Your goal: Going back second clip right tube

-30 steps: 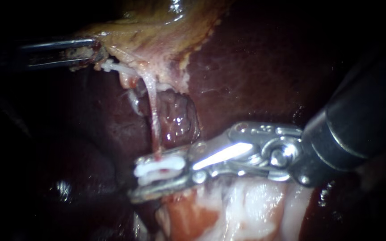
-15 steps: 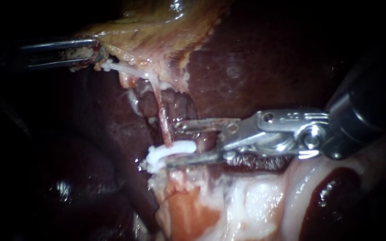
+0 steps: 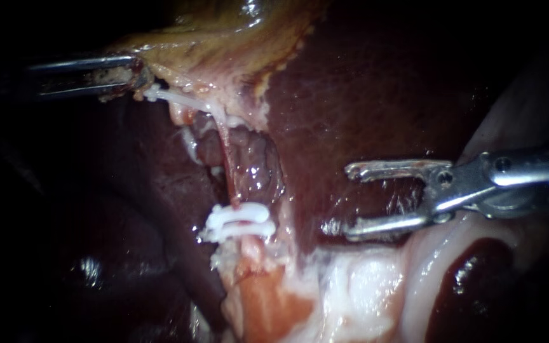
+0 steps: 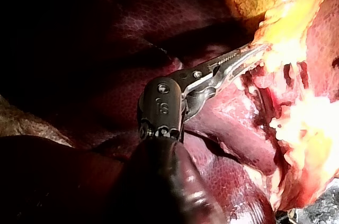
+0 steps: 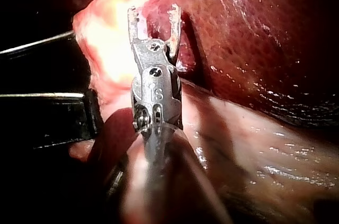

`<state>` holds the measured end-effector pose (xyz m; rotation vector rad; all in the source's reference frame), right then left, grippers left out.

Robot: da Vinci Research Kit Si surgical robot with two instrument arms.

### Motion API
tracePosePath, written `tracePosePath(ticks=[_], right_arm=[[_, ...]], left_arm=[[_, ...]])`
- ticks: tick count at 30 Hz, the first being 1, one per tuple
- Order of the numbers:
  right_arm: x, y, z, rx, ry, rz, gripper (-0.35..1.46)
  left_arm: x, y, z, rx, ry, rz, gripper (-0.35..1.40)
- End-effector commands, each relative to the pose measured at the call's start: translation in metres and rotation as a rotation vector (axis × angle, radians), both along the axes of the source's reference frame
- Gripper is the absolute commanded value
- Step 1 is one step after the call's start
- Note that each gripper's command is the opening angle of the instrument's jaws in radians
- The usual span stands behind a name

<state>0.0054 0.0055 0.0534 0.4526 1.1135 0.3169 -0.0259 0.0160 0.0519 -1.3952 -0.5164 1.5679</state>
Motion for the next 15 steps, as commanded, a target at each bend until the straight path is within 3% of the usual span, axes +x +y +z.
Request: tracePosePath(ticks=[1,5,10,15], right_arm=[[-0.0001,0.0000,0.0000,0.001,0.000,-0.001,0.50],[-0.0005,0.0000,-0.0001,0.001,0.001,-0.002,0.50],[-0.0006,0.0000,-0.0001,0.001,0.002,-0.003,0.50],[-0.0006,0.0000,-0.0001,0.001,0.002,-0.003,0.50]], left_arm=[[-0.0003,-0.0002,0.0004,-0.001,0.002,-0.002,-0.35],[-0.0018,-0.0009,0.0017,-0.011,-0.002,0.001,-0.35],[-0.0049,-0.0013,0.0039,-0.020,0.005,0.023,-0.35],[-0.0059,-0.0016,0.0048,-0.018,0.006,0.029,-0.35]])
